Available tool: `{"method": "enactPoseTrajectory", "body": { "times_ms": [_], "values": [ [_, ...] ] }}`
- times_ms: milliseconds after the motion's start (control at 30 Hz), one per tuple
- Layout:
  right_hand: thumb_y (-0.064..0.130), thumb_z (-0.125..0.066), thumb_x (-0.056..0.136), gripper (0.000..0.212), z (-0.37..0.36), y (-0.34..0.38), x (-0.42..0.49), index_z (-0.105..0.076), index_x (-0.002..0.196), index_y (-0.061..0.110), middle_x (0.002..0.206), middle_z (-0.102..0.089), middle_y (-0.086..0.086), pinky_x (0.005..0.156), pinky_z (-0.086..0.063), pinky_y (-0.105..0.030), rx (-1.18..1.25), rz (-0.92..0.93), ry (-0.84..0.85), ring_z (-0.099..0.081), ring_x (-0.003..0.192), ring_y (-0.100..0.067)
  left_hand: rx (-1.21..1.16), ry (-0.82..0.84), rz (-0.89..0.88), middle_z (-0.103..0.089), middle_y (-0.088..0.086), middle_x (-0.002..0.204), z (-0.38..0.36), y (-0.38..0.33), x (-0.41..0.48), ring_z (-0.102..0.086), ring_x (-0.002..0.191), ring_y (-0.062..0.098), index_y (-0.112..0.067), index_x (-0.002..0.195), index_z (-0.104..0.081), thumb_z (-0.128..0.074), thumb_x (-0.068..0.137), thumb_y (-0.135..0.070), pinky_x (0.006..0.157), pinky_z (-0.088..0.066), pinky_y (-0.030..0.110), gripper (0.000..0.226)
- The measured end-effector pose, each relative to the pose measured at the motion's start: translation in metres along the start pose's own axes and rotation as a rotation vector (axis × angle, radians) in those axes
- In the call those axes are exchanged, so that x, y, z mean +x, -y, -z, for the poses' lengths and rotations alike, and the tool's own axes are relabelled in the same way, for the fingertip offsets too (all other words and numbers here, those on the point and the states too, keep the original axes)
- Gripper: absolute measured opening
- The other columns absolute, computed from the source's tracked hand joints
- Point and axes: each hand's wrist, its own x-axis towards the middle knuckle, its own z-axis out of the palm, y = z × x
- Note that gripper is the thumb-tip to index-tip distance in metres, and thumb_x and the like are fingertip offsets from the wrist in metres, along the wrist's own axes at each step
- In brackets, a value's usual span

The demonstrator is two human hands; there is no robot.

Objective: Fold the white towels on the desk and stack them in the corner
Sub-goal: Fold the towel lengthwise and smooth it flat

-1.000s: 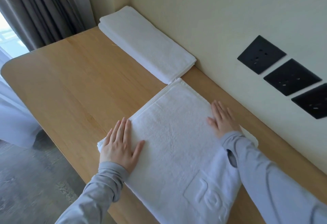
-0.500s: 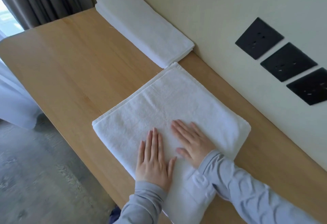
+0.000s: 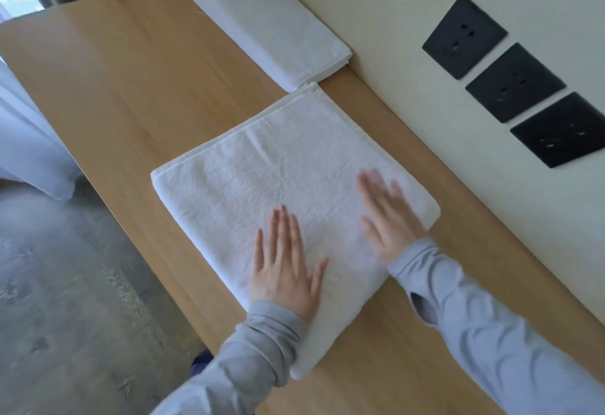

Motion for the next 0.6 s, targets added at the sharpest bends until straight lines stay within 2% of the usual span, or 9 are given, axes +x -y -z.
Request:
{"method": "enactPoseTrajectory", "body": {
  "times_ms": [100, 200, 300, 367, 433, 500, 533, 600],
  "values": [
    [0.025, -0.029, 0.093, 0.055, -0.018, 0.04, -0.014, -0.032, 0.143, 0.004, 0.152, -0.027, -0.011, 0.116, -0.016, -0.046, -0.062, 0.221, 0.082, -0.023, 0.141, -0.027, -0.056, 0.02, -0.039, -0.029, 0.018, 0.149, -0.012, -0.03, -0.032, -0.029, 0.137, 0.033, 0.001, 0.14, -0.033, -0.016, 0.093, -0.051, 0.108, -0.019, 0.044, 0.072],
    [0.035, -0.027, 0.094, 0.058, -0.029, 0.03, -0.028, -0.029, 0.145, 0.009, 0.153, -0.025, -0.006, 0.116, -0.02, -0.045, -0.163, 0.261, 0.184, -0.022, 0.142, -0.021, 0.004, 0.054, -0.061, -0.029, 0.014, 0.149, -0.026, -0.022, -0.047, -0.03, 0.137, 0.029, -0.001, 0.14, -0.035, -0.02, 0.092, -0.049, 0.109, -0.018, 0.042, 0.07],
    [0.047, -0.019, 0.094, 0.065, -0.03, -0.014, -0.028, -0.012, 0.147, 0.012, 0.156, -0.012, -0.003, 0.117, -0.014, -0.044, -0.176, 0.126, 0.225, -0.014, 0.144, -0.019, 0.024, 0.028, -0.066, -0.03, 0.014, 0.15, -0.036, -0.017, -0.048, -0.029, 0.138, 0.027, -0.001, 0.14, -0.036, -0.022, 0.092, -0.047, 0.11, -0.019, 0.042, 0.068],
    [0.054, -0.006, 0.092, 0.068, -0.028, -0.053, -0.022, 0.002, 0.148, 0.017, 0.156, 0.002, 0.001, 0.118, -0.001, -0.038, -0.195, -0.012, 0.246, -0.002, 0.146, -0.015, 0.017, 0.034, -0.058, -0.029, 0.014, 0.15, -0.039, -0.018, -0.047, -0.028, 0.139, 0.027, -0.001, 0.141, -0.035, -0.018, 0.094, -0.048, 0.111, -0.019, 0.043, 0.069],
    [0.058, 0.002, 0.09, 0.072, -0.023, -0.088, -0.013, 0.005, 0.148, 0.017, 0.157, 0.008, 0.001, 0.116, 0.008, -0.034, -0.213, -0.177, 0.254, 0.006, 0.145, -0.013, 0.02, 0.033, -0.051, -0.028, 0.013, 0.151, -0.041, -0.019, -0.047, -0.027, 0.139, 0.027, -0.001, 0.142, -0.034, -0.013, 0.095, -0.048, 0.111, -0.019, 0.043, 0.07],
    [0.054, -0.002, 0.093, 0.07, -0.012, -0.101, -0.004, 0.002, 0.149, 0.012, 0.158, 0.004, -0.004, 0.116, 0.011, -0.034, -0.196, -0.345, 0.231, 0.007, 0.145, -0.014, 0.022, 0.022, -0.043, -0.028, 0.013, 0.151, -0.042, -0.018, -0.047, -0.027, 0.14, 0.027, -0.002, 0.142, -0.033, -0.011, 0.095, -0.049, 0.111, -0.019, 0.043, 0.07],
    [0.051, -0.006, 0.095, 0.069, -0.008, -0.097, 0.001, -0.002, 0.149, 0.008, 0.158, 0.001, -0.008, 0.116, 0.01, -0.034, -0.168, -0.36, 0.169, 0.004, 0.145, -0.016, 0.021, 0.023, -0.04, -0.028, 0.013, 0.151, -0.042, -0.017, -0.046, -0.026, 0.14, 0.026, -0.002, 0.142, -0.033, -0.011, 0.095, -0.049, 0.111, -0.019, 0.043, 0.07],
    [0.051, -0.009, 0.095, 0.071, -0.002, -0.065, 0.01, -0.012, 0.147, 0.002, 0.156, -0.011, -0.015, 0.117, 0.003, -0.04, -0.086, -0.192, 0.033, -0.005, 0.145, -0.023, 0.019, 0.02, -0.039, -0.028, 0.012, 0.152, -0.042, -0.018, -0.046, -0.026, 0.14, 0.026, -0.002, 0.142, -0.033, -0.015, 0.094, -0.049, 0.111, -0.019, 0.043, 0.069]
  ]
}}
